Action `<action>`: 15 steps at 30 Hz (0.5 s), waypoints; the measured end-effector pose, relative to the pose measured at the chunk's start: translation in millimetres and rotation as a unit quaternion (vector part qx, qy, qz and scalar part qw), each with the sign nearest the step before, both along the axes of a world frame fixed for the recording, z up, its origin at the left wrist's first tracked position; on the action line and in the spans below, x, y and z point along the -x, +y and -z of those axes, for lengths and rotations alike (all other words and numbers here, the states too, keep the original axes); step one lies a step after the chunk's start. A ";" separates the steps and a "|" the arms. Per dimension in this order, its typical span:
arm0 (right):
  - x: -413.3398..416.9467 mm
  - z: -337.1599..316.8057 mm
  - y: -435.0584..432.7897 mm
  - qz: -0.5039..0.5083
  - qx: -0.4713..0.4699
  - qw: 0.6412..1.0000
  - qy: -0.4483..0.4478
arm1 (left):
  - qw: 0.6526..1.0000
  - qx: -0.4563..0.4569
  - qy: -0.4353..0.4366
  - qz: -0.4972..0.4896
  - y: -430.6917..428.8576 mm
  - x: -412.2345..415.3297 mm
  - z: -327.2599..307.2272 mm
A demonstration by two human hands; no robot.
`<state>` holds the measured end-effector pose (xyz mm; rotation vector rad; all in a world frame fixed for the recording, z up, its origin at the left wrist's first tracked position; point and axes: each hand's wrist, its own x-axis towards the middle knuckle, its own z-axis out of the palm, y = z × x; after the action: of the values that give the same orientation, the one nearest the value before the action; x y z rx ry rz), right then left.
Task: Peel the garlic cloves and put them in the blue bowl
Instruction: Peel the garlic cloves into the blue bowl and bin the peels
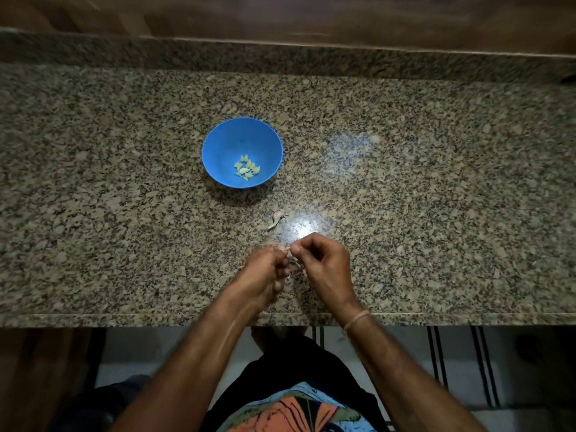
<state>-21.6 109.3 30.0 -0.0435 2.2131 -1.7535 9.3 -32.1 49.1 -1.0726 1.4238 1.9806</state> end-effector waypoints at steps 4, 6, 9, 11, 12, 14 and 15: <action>7.7 2.1 4.2 -0.020 -0.027 0.999 0.019 | 0.999 0.041 0.010 -0.009 7.9 4.6 5.4; 14.3 2.8 3.7 -0.013 -0.010 0.999 -0.047 | 0.950 0.281 0.089 0.105 16.4 5.2 4.1; 25.2 -0.8 4.4 -0.004 0.082 0.972 -0.222 | 0.856 0.461 0.176 0.153 20.2 6.3 5.6; 28.1 -4.2 5.3 -0.018 0.099 0.960 -0.261 | 0.848 0.479 0.180 0.142 17.5 4.3 9.9; 30.5 -5.3 6.0 -0.031 0.096 0.961 -0.259 | 0.846 0.484 0.183 0.128 17.0 3.1 12.1; 34.6 -6.8 8.3 -0.052 0.084 0.963 -0.249 | 0.844 0.489 0.198 0.100 17.4 0.2 12.3; 36.9 -7.0 9.5 -0.062 0.077 0.965 -0.243 | 0.841 0.493 0.202 0.089 17.9 -0.6 11.2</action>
<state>-58.6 118.7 36.9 0.1896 1.6871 -1.6499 9.9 -14.2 37.9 -0.8137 2.8138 1.3165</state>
